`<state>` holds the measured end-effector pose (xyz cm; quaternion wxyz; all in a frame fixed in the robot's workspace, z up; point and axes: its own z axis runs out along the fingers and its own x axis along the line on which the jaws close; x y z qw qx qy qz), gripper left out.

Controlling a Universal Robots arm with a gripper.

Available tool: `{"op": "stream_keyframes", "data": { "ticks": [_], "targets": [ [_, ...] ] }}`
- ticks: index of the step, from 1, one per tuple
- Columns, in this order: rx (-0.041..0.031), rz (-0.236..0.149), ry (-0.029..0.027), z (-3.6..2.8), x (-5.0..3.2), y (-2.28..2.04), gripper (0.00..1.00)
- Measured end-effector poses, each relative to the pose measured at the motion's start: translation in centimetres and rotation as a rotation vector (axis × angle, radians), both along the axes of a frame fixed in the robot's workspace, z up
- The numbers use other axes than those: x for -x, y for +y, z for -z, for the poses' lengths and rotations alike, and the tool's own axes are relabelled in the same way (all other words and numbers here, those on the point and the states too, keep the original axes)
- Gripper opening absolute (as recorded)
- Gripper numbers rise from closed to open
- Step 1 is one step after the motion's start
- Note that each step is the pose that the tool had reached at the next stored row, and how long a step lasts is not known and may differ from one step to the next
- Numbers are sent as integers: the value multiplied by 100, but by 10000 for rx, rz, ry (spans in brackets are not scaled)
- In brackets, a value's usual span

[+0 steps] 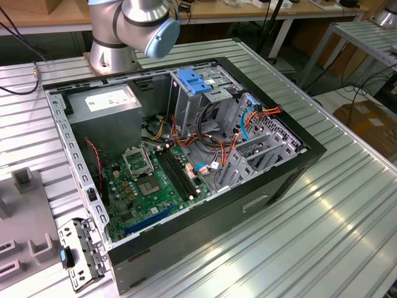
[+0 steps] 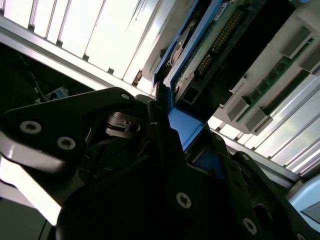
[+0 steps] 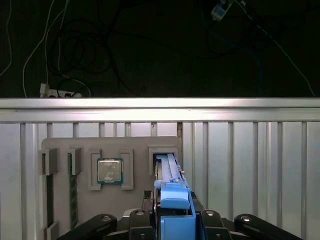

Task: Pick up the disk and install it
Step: 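Pick up the disk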

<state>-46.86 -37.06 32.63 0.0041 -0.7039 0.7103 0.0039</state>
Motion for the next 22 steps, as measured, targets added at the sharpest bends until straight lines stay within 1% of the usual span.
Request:
{"op": "stream_keyframes", "data": {
  "ticks": [4, 5, 6, 7, 11, 15, 22],
  "targets": [
    [7, -1, 1, -48, 0, -1, 37],
    [40, -2, -1, -56, -1, 0, 37],
    [97, -1, 3, -70, 0, -1, 37],
    [109, -1, 2, -82, 0, -1, 37],
    [113, -1, 2, -127, 0, 0, 37],
    [112, 0, 1, -185, 0, 0, 37],
    [112, 0, 1, -256, 0, 0, 37]
  ]
}}
